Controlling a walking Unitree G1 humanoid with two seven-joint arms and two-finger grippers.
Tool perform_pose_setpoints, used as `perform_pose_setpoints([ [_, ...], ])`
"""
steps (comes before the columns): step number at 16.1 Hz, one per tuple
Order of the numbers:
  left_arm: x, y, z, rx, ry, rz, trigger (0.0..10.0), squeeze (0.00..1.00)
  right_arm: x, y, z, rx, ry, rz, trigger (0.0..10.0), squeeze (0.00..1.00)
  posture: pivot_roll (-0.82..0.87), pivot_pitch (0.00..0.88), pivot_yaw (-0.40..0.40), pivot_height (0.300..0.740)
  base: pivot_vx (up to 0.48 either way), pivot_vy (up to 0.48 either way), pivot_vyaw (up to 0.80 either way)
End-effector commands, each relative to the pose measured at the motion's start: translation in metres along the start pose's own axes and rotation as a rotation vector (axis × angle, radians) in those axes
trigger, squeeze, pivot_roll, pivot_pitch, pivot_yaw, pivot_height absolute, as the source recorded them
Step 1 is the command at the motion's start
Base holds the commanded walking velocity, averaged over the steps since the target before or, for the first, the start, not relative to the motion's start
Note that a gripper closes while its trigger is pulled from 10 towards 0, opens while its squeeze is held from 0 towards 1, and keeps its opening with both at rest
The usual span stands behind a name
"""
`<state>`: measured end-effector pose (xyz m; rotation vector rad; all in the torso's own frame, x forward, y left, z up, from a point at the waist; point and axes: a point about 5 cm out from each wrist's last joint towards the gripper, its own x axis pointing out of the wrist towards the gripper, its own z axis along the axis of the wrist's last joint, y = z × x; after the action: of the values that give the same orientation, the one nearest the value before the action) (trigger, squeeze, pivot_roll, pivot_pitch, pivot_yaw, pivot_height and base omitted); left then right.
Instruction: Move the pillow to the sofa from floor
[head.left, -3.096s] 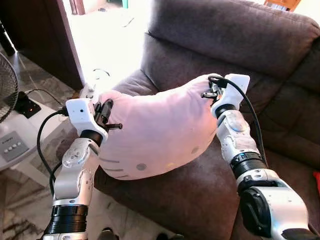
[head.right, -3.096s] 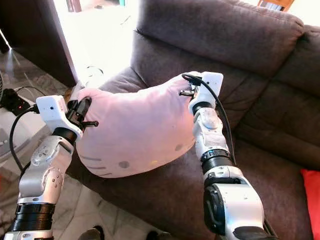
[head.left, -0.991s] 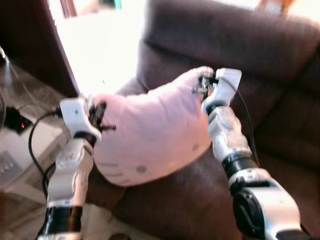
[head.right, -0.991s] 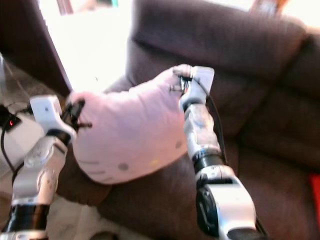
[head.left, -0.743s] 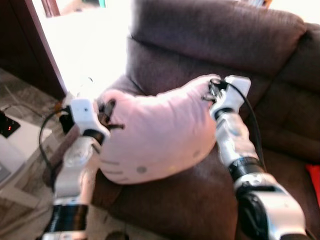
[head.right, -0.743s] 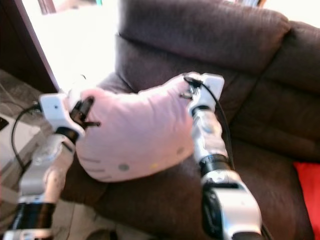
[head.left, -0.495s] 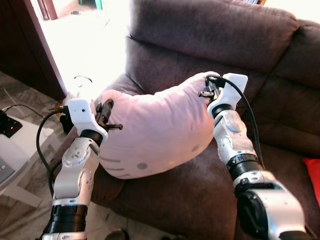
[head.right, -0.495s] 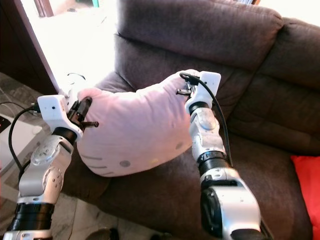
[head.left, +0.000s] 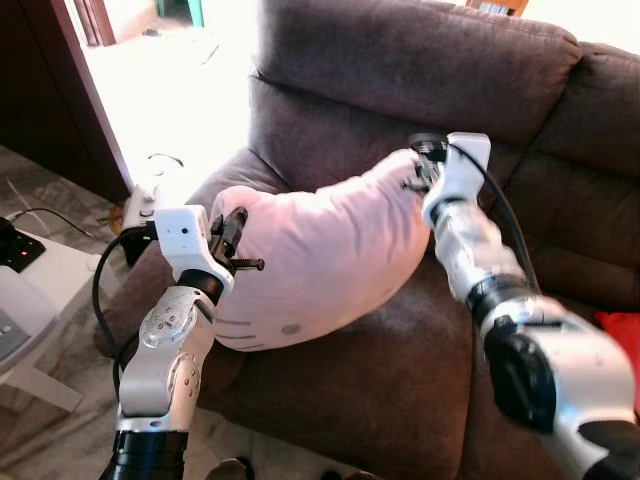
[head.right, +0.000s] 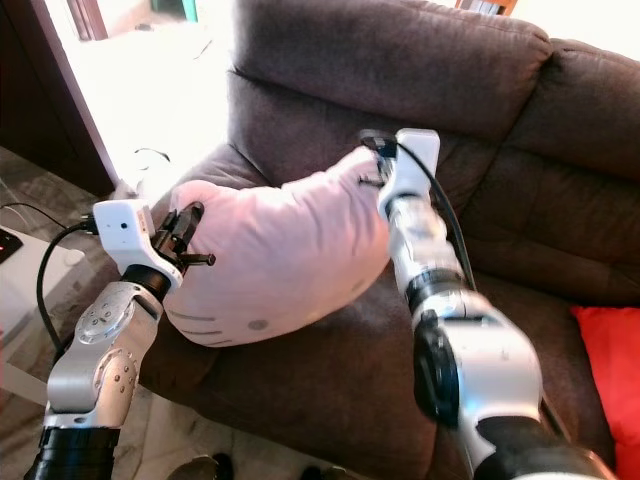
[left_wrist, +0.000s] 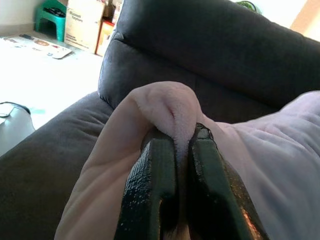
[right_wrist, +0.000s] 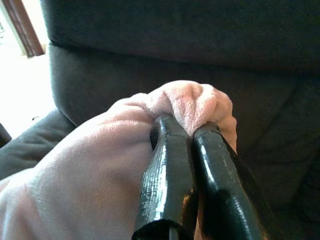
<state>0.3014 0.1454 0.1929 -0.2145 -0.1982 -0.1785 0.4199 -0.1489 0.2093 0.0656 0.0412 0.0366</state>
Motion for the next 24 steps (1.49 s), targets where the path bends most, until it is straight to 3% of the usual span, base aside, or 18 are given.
perform_pose_setpoints([
  [1, -0.002, -0.016, 0.012, -0.022, -0.053, -0.05, 10.0, 0.0, 0.004, 0.006, 0.026, -0.035, -0.055, 0.021, 10.0, 0.0, 0.27, 0.169, -0.176, 0.74, 0.0, 0.0, 0.0],
  [3, -0.003, -0.016, 0.017, -0.048, -0.079, -0.019, 10.0, 0.0, 0.006, 0.015, 0.04, -0.019, -0.084, 0.046, 10.0, 0.0, 0.28, 0.177, -0.185, 0.74, 0.0, 0.0, 0.0],
  [5, -0.007, -0.017, 0.025, -0.08, -0.111, 0.013, 10.0, 0.0, 0.007, 0.034, 0.046, -0.016, -0.085, 0.107, 10.0, 0.0, 0.3, 0.196, -0.197, 0.74, 0.0, 0.0, 0.0],
  [7, -0.012, -0.017, 0.026, -0.103, -0.101, 0.02, 10.0, 0.0, 0.005, 0.067, 0.033, -0.026, -0.052, 0.22, 10.0, 0.0, 0.31, 0.209, -0.201, 0.74, 0.0, 0.0, 0.0],
  [9, -0.016, -0.02, 0.022, -0.108, -0.07, 0.006, 10.0, 0.0, 0.002, 0.079, 0.019, -0.033, -0.014, 0.259, 10.0, 0.0, 0.31, 0.216, -0.203, 0.74, 0.0, 0.0, 0.0],
  [11, -0.024, -0.028, 0.011, -0.095, 0.012, -0.04, 10.0, 0.0, -0.004, 0.09, -0.011, -0.052, 0.068, 0.296, 10.0, 0.0, 0.32, 0.221, -0.205, 0.74, 0.0, 0.0, 0.0],
  [14, -0.03, -0.038, -0.005, -0.071, 0.144, -0.105, 10.0, 0.0, -0.013, 0.091, -0.044, -0.057, 0.15, 0.305, 10.0, 0.0, 0.32, 0.219, -0.205, 0.74, 0.0, 0.0, 0.0],
  [16, -0.036, -0.052, -0.012, -0.079, 0.225, -0.219, 10.0, 0.0, -0.014, 0.09, -0.048, -0.046, 0.158, 0.292, 10.0, 0.0, 0.31, 0.215, -0.204, 0.74, 0.0, 0.0, 0.0],
  [17, -0.04, -0.057, -0.017, -0.044, 0.263, -0.267, 10.0, 0.0, -0.014, 0.091, -0.048, -0.041, 0.155, 0.291, 10.0, 0.0, 0.31, 0.214, -0.205, 0.74, 0.0, 0.0, 0.0],
  [19, -0.034, -0.051, -0.013, -0.052, 0.232, -0.191, 10.0, 0.0, -0.013, 0.094, -0.044, -0.033, 0.145, 0.293, 10.0, 0.0, 0.32, 0.219, -0.204, 0.74, 0.0, 0.0, 0.0],
  [20, -0.026, -0.048, 0.0, -0.132, 0.168, -0.138, 10.0, 0.0, -0.012, 0.093, -0.039, -0.024, 0.128, 0.286, 10.0, 0.0, 0.32, 0.219, -0.204, 0.74, 0.0, 0.0, 0.0],
  [23, -0.024, -0.061, 0.013, -0.213, 0.146, -0.249, 10.0, 0.0, -0.006, 0.085, -0.022, -0.009, 0.085, 0.247, 10.0, 0.0, 0.31, 0.218, -0.204, 0.74, 0.0, 0.0, 0.0],
  [24, -0.025, -0.069, 0.02, -0.262, 0.127, -0.311, 10.0, 0.0, -0.003, 0.082, -0.007, 0.017, 0.044, 0.227, 10.0, 0.0, 0.31, 0.217, -0.205, 0.74, 0.0, 0.0, 0.0],
])
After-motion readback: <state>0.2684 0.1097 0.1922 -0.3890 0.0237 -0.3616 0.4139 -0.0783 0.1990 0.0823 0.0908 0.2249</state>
